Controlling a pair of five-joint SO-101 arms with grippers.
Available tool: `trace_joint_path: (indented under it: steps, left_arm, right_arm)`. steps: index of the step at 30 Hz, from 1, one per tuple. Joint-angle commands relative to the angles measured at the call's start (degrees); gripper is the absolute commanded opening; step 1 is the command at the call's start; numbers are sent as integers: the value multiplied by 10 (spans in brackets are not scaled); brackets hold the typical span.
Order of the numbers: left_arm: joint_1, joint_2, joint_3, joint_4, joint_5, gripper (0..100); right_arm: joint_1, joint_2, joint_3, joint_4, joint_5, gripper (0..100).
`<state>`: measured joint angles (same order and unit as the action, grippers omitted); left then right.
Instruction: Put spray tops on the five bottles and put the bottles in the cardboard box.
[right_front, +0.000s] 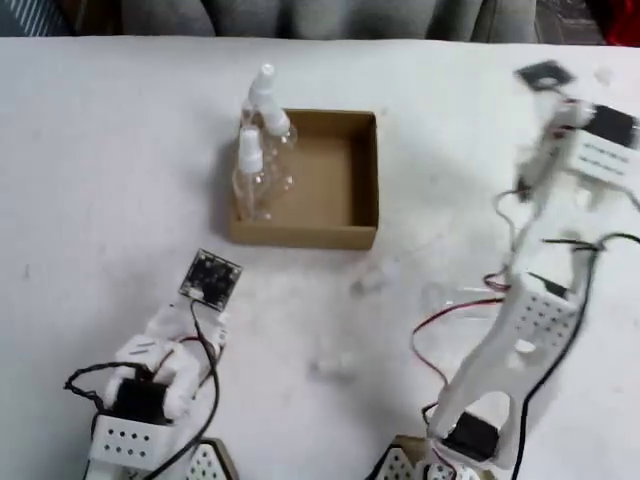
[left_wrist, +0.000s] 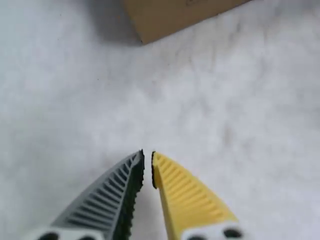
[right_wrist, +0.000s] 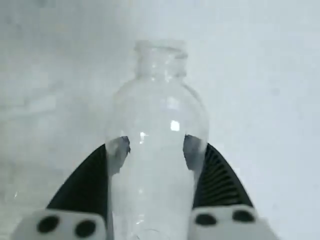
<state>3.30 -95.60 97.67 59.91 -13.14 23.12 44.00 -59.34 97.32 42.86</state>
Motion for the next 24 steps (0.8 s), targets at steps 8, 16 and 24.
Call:
trace_joint_path:
  steps: [8, 16, 24]
  left_arm:
    - [-7, -14, -3, -14, -5, 22]
    - [-7, -14, -3, -14, -5, 22]
    - [-7, -14, -3, -14, -5, 22]
  right_arm:
    - [125, -227, 256, 15, 5, 16]
    - [197, -305, 417, -44, 5, 18]
    - [243, -310, 561, -163, 99, 31]
